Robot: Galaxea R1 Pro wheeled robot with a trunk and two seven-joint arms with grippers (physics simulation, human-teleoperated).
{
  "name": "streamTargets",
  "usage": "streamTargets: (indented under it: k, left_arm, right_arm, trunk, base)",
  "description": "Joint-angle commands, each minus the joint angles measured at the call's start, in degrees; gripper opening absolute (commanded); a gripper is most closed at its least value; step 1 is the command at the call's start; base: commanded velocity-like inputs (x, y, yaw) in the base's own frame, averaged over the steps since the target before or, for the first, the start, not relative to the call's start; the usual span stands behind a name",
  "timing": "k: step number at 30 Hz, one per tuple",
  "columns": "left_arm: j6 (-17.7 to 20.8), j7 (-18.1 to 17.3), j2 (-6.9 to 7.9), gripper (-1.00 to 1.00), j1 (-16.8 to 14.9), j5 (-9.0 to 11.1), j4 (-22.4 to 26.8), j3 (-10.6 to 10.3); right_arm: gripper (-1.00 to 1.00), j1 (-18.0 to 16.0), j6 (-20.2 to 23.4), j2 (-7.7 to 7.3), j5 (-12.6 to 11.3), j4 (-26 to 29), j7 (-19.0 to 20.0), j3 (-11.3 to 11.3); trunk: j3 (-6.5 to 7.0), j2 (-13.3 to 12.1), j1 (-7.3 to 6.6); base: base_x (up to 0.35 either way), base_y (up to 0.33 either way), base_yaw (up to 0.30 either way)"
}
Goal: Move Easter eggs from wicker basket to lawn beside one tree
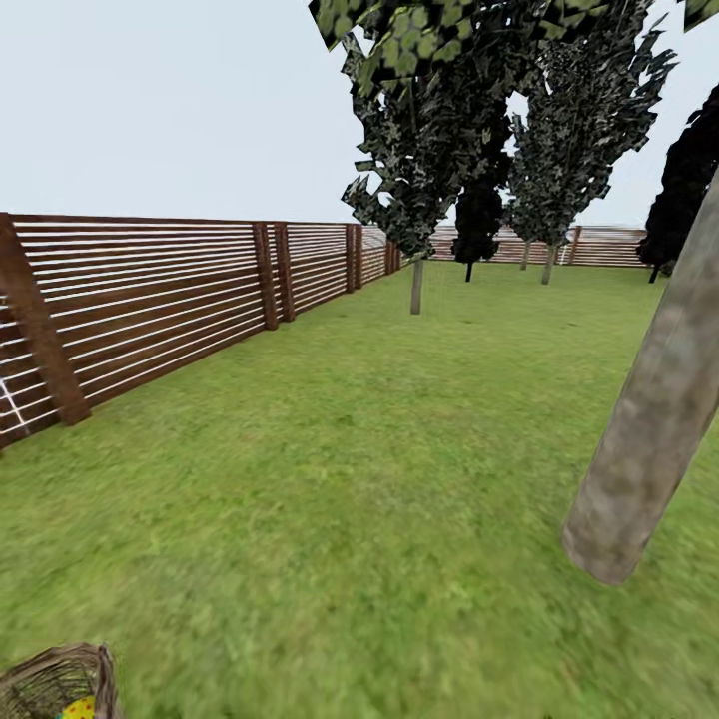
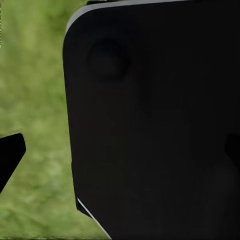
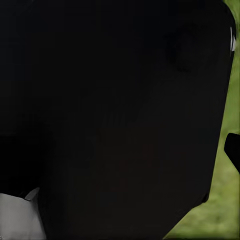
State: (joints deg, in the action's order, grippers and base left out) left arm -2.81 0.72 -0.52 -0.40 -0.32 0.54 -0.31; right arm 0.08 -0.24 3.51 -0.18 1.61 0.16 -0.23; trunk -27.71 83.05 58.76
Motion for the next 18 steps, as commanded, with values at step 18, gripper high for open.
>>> streamTargets:
  k: [18]
  left_arm:
    - [-0.44, -0.01, 0.08, 1.0, -0.04, 0.05, -0.1, -0.03]
  right_arm:
    - [1.0, 0.01, -0.06, 0.18, 0.01, 0.06, 0.02, -0.03]
  trunk:
    - [-0.82, 0.03, -0.04]
  base:
    - [-0.221, 0.213, 0.255]
